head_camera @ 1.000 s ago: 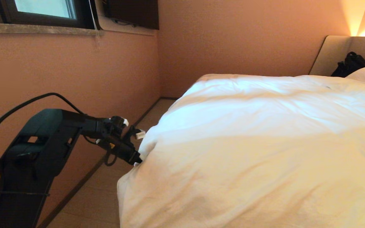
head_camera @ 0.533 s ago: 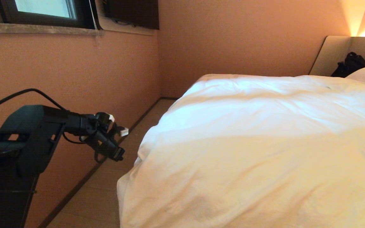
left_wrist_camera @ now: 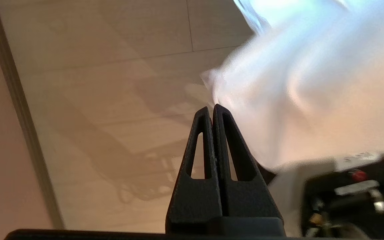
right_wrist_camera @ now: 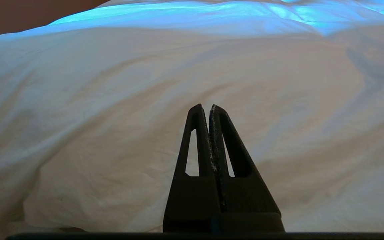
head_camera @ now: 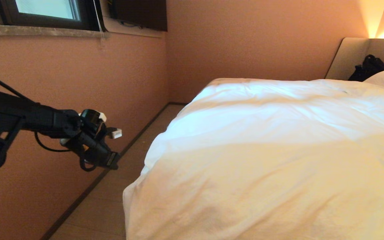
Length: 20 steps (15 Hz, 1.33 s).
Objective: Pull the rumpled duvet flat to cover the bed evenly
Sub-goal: Flatten the corners of the folded blanket
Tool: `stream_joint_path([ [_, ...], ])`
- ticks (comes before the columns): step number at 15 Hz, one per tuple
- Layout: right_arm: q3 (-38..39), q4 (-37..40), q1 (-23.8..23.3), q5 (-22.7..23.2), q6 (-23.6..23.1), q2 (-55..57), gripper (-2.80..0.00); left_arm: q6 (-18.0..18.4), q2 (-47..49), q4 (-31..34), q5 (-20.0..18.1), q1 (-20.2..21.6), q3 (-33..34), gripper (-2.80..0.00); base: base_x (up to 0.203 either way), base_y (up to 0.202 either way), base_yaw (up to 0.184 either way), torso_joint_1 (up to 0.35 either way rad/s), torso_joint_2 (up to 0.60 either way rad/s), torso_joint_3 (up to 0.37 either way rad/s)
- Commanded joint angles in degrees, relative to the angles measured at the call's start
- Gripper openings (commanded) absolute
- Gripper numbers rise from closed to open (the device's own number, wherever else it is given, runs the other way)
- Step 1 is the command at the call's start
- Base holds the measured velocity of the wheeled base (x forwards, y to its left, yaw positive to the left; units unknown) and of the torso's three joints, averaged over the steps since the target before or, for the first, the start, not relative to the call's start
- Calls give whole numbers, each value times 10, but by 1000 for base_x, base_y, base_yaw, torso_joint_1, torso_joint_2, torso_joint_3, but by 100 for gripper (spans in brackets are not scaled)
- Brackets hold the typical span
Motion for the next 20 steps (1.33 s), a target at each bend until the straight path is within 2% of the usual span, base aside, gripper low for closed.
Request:
stream_joint_path([
  [1, 0, 0, 0, 0, 0, 0, -280, -31, -155, -39, 1, 1, 115, -280, 0, 0, 0, 0, 0, 0],
  [3, 0, 0, 0, 0, 0, 0, -280, -77, -267, -99, 2, 1, 222, -280, 0, 0, 0, 0, 0, 0],
  [6, 0, 0, 0, 0, 0, 0, -280, -128, -389, -150, -4, 1, 324, -280, 0, 0, 0, 0, 0, 0],
  [7, 0, 0, 0, 0, 0, 0, -280, -140, -421, -157, -17, -1, 350, -280, 0, 0, 0, 0, 0, 0],
  [10, 0, 0, 0, 0, 0, 0, -280, -185, -490, -163, -144, -7, 408, -280, 0, 0, 0, 0, 0, 0],
  [12, 0, 0, 0, 0, 0, 0, -280, -200, -559, -166, -236, -7, 473, -280, 0, 0, 0, 0, 0, 0],
  [13, 0, 0, 0, 0, 0, 0, -280, -202, -593, -167, -264, -7, 504, -280, 0, 0, 0, 0, 0, 0],
  [17, 0, 0, 0, 0, 0, 0, -280, -205, -724, -179, -326, -8, 585, -280, 0, 0, 0, 0, 0, 0],
  [20, 0, 0, 0, 0, 0, 0, -280, -206, -792, -182, -351, -8, 630, -280, 0, 0, 0, 0, 0, 0],
])
